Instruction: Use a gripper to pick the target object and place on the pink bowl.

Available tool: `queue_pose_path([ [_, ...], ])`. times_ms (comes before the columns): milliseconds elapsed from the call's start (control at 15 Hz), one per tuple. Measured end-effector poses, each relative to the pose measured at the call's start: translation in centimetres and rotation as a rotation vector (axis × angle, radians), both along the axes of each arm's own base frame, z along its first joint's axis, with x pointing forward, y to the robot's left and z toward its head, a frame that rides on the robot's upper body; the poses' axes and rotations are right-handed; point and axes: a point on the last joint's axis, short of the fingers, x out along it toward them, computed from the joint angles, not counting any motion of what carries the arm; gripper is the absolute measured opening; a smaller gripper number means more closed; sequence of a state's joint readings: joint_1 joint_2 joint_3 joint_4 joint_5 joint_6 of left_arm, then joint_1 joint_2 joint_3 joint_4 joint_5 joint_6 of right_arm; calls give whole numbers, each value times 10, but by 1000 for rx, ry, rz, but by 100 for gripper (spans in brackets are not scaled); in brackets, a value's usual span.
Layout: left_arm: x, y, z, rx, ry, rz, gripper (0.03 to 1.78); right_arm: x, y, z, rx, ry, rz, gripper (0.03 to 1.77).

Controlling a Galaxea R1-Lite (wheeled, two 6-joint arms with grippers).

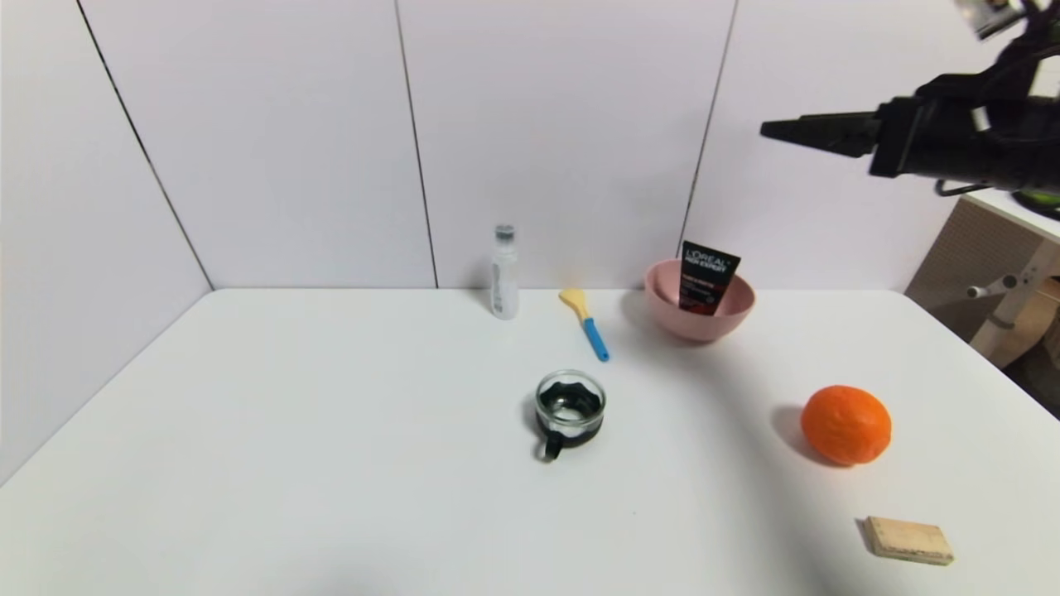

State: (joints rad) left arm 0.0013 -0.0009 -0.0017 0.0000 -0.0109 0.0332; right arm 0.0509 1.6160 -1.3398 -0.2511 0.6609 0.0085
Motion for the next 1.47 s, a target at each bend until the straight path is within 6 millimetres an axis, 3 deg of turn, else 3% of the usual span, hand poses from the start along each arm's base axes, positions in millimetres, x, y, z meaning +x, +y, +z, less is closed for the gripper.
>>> queue_pose_path([
  [133,0,0,0,0,0,0,169,-55,-2,12,33,-11,6,159],
  [267,0,0,0,0,0,0,169,-109,-6,4,24,-2,-28,162],
  [467,0,0,0,0,0,0,169,-175,-14,-43,-92,60,-263,165],
  [733,0,0,0,0,0,0,169,-240,-28,-122,-298,153,-702,167],
  [867,0,0,0,0,0,0,169,-266,-30,-161,-326,173,-747,168],
  [1000,0,0,0,0,0,0,169,-285,-29,-192,-305,158,-670,169],
  [1200,0,0,0,0,0,0,169,-301,-28,-231,-265,113,-631,169],
  [1467,0,0,0,0,0,0,169,-314,-28,-241,-133,-12,-662,169],
])
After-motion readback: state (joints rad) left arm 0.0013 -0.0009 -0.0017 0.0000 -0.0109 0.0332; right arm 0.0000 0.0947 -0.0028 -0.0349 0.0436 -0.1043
